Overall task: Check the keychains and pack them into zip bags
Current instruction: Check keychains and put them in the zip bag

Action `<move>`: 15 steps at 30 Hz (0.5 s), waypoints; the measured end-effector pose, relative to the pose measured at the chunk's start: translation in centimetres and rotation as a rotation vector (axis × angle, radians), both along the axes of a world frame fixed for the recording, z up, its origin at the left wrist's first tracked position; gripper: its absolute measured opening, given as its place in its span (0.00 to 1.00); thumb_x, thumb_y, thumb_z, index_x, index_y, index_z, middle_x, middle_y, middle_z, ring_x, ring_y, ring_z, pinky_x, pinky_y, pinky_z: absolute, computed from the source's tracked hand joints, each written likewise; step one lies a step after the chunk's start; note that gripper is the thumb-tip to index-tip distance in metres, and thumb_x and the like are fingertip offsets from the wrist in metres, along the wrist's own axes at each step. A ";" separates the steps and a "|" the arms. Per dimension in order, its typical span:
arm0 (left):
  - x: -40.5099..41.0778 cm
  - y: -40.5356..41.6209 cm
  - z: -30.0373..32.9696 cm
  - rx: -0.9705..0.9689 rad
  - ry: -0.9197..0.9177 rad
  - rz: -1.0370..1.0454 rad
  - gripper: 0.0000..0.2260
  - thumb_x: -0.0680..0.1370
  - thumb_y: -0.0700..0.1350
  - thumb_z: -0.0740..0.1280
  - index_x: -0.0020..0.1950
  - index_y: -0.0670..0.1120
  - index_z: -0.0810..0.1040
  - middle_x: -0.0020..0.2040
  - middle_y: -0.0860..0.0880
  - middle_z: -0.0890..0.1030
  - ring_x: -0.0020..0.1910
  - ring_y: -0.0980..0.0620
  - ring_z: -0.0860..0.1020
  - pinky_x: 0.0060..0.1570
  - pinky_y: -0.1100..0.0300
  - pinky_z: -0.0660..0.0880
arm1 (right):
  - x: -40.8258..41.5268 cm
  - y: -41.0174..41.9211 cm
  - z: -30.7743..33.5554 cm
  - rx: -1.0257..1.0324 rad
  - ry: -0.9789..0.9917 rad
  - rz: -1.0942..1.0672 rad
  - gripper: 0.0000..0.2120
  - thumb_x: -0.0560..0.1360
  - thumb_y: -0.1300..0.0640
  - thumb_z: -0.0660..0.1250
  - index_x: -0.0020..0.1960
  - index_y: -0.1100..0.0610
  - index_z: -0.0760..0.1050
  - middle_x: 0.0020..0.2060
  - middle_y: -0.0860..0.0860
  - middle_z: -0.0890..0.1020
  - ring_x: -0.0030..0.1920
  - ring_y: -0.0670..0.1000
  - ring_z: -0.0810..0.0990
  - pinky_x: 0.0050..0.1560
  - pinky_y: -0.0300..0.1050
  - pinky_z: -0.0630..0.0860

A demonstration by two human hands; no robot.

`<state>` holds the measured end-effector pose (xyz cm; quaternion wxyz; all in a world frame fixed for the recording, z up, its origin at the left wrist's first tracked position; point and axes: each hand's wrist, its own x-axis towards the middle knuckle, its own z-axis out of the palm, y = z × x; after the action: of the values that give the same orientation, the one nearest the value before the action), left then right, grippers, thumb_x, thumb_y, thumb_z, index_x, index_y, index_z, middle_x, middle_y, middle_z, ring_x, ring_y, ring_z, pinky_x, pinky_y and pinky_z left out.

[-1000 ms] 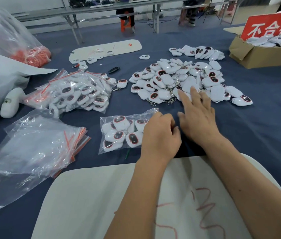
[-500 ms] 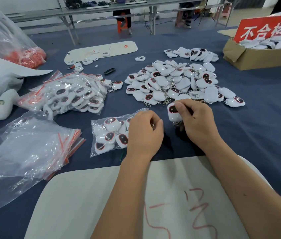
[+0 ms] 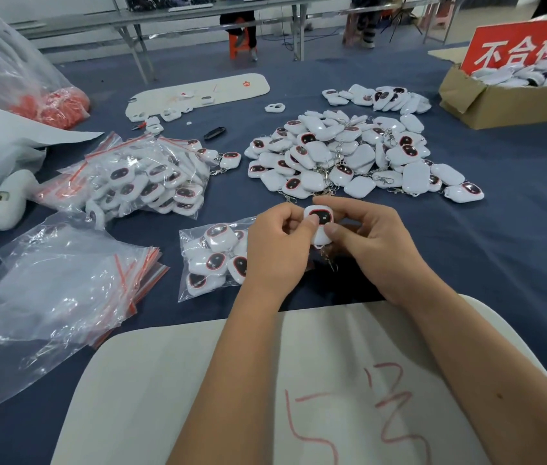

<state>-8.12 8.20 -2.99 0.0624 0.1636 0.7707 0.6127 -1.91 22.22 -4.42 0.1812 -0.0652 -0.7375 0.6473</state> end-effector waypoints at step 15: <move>-0.2 -0.3 -0.3 0.138 -0.034 -0.012 0.05 0.81 0.42 0.70 0.47 0.43 0.84 0.38 0.40 0.82 0.36 0.52 0.76 0.40 0.51 0.76 | 0.2 -0.2 0.4 -0.041 0.043 0.033 0.15 0.82 0.67 0.67 0.64 0.54 0.83 0.48 0.57 0.86 0.41 0.53 0.85 0.45 0.46 0.84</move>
<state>-8.33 7.93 -3.24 0.0677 0.1618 0.7244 0.6667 -1.74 22.01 -4.00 0.1848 -0.0426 -0.7209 0.6666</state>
